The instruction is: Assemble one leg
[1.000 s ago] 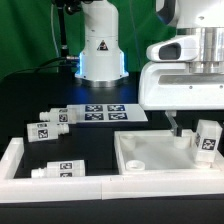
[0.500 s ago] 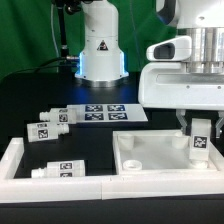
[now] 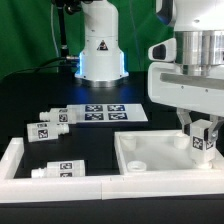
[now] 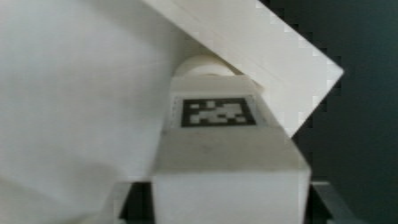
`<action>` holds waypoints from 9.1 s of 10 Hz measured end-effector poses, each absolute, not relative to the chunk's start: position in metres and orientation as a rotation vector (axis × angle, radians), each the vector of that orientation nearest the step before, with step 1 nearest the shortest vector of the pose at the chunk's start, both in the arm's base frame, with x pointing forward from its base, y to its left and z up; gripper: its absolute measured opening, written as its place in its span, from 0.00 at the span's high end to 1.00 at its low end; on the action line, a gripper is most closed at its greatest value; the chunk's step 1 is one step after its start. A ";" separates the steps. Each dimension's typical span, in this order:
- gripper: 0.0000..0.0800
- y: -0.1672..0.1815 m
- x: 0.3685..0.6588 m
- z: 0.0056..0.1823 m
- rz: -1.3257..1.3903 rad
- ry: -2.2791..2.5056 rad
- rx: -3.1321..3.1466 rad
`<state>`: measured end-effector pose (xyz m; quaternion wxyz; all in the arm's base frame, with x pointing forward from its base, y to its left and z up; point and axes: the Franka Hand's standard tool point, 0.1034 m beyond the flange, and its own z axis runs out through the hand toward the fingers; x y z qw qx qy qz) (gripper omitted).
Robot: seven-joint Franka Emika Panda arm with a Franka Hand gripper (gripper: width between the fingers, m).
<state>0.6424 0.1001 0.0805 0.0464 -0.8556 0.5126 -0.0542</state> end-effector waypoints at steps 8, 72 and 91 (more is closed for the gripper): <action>0.29 0.100 0.640 0.084 -0.092 1.645 -2.592; 0.30 0.104 0.641 0.073 -0.023 1.437 -2.671; 0.64 0.109 0.641 0.066 -0.037 1.217 -2.845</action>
Offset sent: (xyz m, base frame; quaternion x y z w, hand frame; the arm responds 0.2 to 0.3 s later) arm 0.0209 0.0086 0.0006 0.0124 0.0101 0.1562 0.9876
